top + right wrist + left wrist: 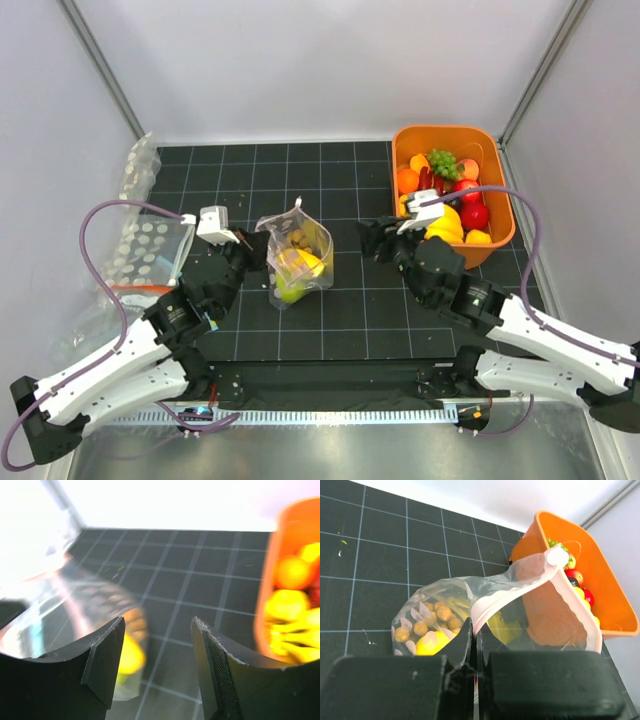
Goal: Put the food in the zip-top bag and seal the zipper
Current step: Adjust the bin at the center of the board.
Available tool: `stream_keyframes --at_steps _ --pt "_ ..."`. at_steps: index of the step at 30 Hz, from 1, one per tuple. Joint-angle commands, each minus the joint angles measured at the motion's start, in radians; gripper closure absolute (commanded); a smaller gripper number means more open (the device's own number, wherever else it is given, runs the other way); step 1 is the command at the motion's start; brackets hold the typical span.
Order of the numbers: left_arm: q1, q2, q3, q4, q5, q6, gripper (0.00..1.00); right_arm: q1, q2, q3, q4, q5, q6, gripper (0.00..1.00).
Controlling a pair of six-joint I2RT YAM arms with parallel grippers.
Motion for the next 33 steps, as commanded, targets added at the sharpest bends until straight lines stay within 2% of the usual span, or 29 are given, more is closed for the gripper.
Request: stream_keyframes --at_steps 1,6,11,17,23,27,32,33 --pt "-0.001 0.030 0.049 0.016 -0.054 -0.006 0.99 -0.093 -0.048 0.021 -0.041 0.065 0.027 0.38" --pt "-0.001 0.070 0.021 0.065 -0.012 0.003 0.99 -0.320 -0.036 0.026 -0.122 -0.035 0.127 0.37" --pt "-0.001 0.096 -0.011 0.142 -0.013 0.057 1.00 -0.510 0.103 0.052 -0.144 -0.134 0.197 0.36" --pt "-0.001 0.125 -0.055 0.235 -0.013 0.131 1.00 -0.654 0.292 0.100 -0.194 -0.237 0.277 0.37" --pt "-0.001 0.111 -0.071 0.249 -0.007 0.132 1.00 -0.732 0.360 0.069 -0.219 -0.305 0.409 0.39" --pt "-0.001 0.098 -0.080 0.257 -0.018 0.134 1.00 -0.736 0.289 0.031 -0.294 -0.198 0.536 0.42" --pt "-0.001 0.104 -0.076 0.252 -0.014 0.132 1.00 -0.736 0.196 -0.005 -0.339 -0.101 0.596 0.42" --pt "-0.001 0.102 -0.074 0.249 -0.012 0.132 0.99 -0.736 0.183 -0.014 -0.337 -0.096 0.598 0.39"
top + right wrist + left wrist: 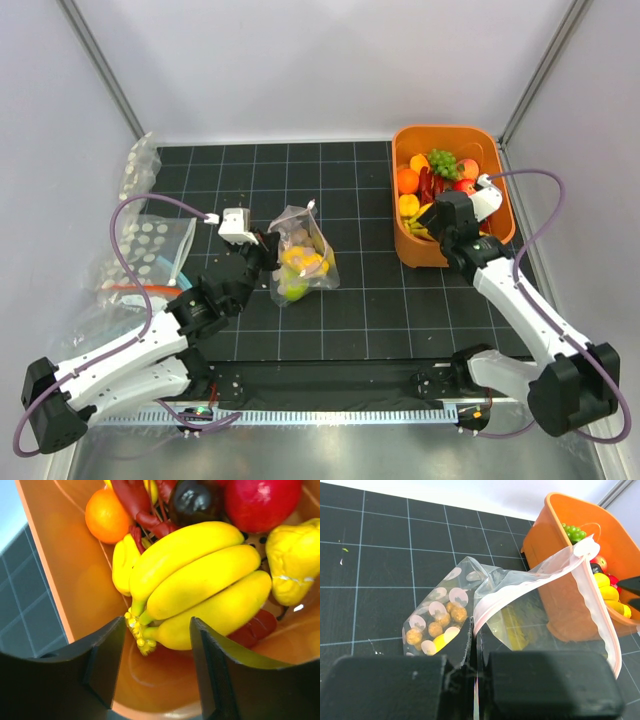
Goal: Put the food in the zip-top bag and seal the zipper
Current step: Adjust the bin at the center of the board.
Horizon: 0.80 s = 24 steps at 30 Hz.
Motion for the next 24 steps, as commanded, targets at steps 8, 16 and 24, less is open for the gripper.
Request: stream_keyframes --at_steps 8,16,24 --pt "-0.001 -0.013 0.005 0.053 -0.018 0.010 1.00 -0.005 -0.002 -0.002 -0.045 0.097 0.098 0.19" --pt "-0.001 -0.006 0.009 0.045 -0.017 0.010 0.99 -0.025 0.095 0.058 -0.185 0.135 0.265 0.17" --pt "-0.001 0.000 0.011 0.045 -0.017 0.010 1.00 -0.086 0.101 -0.002 -0.134 0.051 0.342 0.36"
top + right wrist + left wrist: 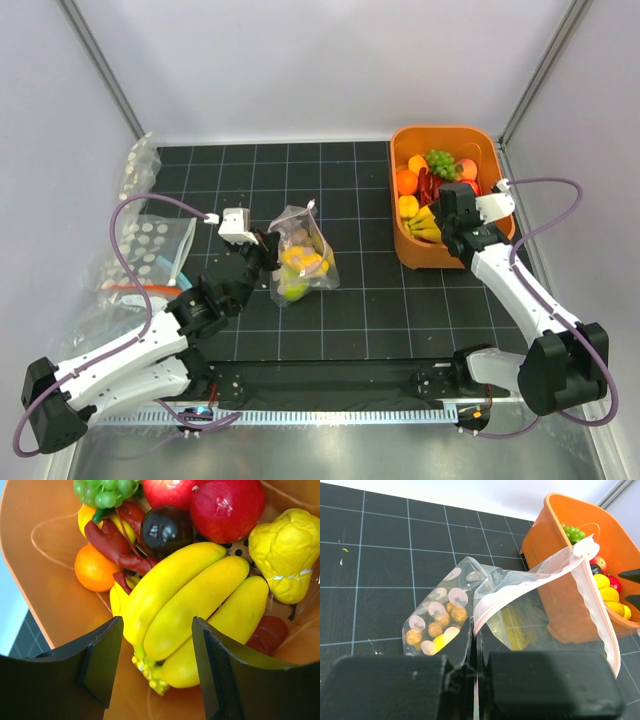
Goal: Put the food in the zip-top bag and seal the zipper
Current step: Adjust the bin at the center of the board.
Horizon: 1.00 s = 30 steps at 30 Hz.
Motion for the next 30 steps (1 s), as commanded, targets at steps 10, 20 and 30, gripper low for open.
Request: stream_keyframes --at_steps 10,20,30 --pt "-0.001 0.020 0.020 0.037 -0.014 0.010 1.00 -0.038 0.045 0.008 -0.353 0.042 0.255 0.54" --pt "-0.001 0.030 0.025 0.032 -0.012 0.007 1.00 -0.050 -0.082 -0.041 -0.278 0.107 0.175 0.49" --pt "-0.001 0.049 0.032 0.031 0.000 0.005 1.00 -0.050 -0.042 0.043 -0.120 -0.013 -0.185 0.11"
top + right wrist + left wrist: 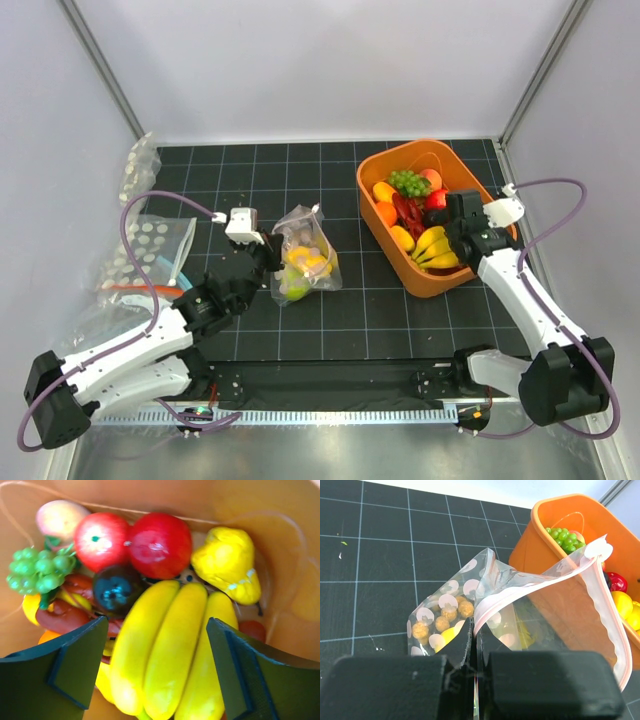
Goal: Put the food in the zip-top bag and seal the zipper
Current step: Adjust the bin at the center of the board, then pick up the fake fruit from the bin.
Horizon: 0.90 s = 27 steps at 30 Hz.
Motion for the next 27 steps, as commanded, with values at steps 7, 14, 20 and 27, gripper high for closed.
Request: stream_keyframes --at_steps 7,14,20,27 --pt "-0.001 0.013 0.036 0.029 -0.005 0.005 1.00 -0.001 0.146 0.139 0.045 -0.123 -0.170 0.00" --pt "-0.001 0.009 0.039 0.023 0.002 0.005 0.99 0.005 0.269 0.152 0.031 -0.153 -0.127 0.00" --pt "-0.001 0.006 0.039 0.018 0.002 0.004 1.00 0.005 0.473 0.155 0.071 -0.183 -0.084 0.00" --pt "-0.001 0.007 0.040 0.018 0.008 0.001 1.00 0.004 0.576 0.172 0.123 -0.230 -0.075 0.13"
